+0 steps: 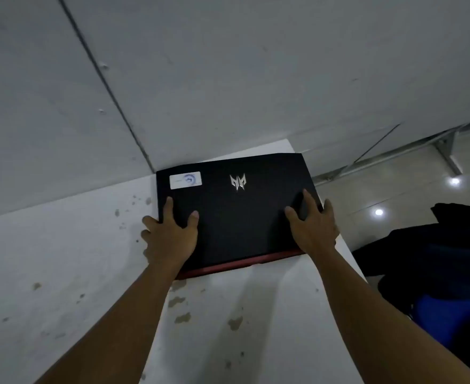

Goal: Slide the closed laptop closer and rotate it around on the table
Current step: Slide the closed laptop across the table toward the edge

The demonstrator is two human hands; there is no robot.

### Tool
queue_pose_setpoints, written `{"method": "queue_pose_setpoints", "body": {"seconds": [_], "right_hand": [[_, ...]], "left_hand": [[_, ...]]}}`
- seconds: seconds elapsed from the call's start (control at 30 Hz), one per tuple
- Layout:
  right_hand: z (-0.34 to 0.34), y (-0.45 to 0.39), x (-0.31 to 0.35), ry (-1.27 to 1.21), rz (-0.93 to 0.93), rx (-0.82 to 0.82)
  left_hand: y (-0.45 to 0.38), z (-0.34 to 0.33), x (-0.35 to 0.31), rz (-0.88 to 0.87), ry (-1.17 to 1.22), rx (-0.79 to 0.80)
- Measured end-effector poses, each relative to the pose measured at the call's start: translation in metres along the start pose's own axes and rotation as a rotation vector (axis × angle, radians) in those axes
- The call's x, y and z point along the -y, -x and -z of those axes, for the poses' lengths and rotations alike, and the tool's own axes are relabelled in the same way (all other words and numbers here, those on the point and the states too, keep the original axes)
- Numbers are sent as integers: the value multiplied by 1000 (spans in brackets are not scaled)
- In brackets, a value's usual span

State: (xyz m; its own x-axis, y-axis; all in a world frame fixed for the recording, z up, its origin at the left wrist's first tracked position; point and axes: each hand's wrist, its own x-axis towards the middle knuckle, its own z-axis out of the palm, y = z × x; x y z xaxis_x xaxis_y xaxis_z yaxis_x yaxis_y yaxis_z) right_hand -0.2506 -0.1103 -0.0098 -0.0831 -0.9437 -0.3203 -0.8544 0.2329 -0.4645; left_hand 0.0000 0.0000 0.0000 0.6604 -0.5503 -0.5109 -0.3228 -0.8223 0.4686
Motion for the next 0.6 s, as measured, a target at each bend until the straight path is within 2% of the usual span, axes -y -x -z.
{"method": "queue_pose_setpoints", "body": {"seconds": [0.1,0.27,0.6], "right_hand": [[-4,-12,-10,83,11,0],[-6,-21,-13,115,45,-37],[10,-45,-9,182,3,79]], "left_hand": [[-5,-12,-1,13,-73,-72],[-18,-15,7,18,7,-72],[-18,-14,6,64,85,-36]]}}
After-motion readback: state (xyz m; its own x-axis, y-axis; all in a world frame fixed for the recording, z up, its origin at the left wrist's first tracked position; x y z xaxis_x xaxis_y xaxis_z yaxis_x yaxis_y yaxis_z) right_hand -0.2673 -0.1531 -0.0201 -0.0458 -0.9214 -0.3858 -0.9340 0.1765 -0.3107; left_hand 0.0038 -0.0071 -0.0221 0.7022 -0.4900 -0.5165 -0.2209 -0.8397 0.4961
